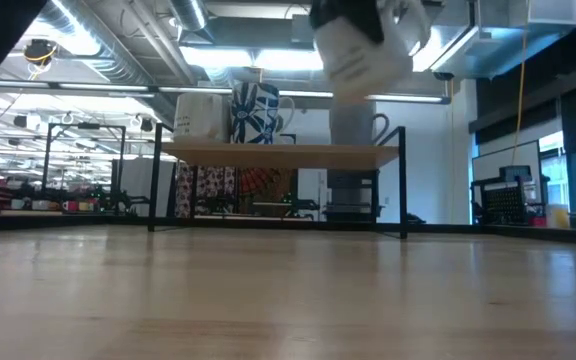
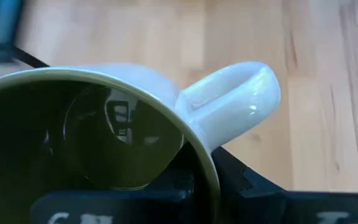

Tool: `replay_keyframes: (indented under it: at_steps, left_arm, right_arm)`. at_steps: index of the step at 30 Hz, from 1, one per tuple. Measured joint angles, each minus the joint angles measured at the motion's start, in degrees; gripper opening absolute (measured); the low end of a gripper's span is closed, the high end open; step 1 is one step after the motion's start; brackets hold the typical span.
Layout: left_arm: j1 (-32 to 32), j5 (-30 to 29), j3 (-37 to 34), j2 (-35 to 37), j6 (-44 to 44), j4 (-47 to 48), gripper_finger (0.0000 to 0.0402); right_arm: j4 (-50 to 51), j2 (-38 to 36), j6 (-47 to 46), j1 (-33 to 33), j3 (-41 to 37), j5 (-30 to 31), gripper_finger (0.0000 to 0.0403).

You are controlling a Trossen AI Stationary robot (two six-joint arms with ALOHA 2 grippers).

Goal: Place coffee mugs
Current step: Put the white-green mug on the shelf

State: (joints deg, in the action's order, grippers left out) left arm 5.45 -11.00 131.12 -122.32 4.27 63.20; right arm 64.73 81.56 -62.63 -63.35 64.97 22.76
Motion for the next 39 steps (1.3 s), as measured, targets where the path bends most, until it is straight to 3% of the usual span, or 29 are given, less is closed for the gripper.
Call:
replay_keyframes:
  at_steps: [3, 11, 21, 39]
  left_arm:
    - [-1.54, -2.36, 4.08, 0.42, -1.98, -0.44, 0.0016]
    - [-8.81, -3.34, 3.84, 1.97, -4.97, -0.95, 0.0016]
    - [-17.56, 1.82, 2.55, 1.4, -6.12, 1.19, 0.0016]
    - [-18.4, 2.66, 0.95, -2.01, -9.36, 0.16, 0.0016]
  right_arm:
    - [-0.17, 0.0, -0.06, 0.0, 0.0, -0.1, 0.0152]
    - [-0.31, 0.0, -0.66, 0.0, -0.02, -0.88, 0.0152]
    - [-0.15, 0.0, -0.76, 0.0, -0.02, -1.57, 0.0152]
    - [1.26, -0.07, -1.6, 0.0, -0.02, -1.38, 0.0152]
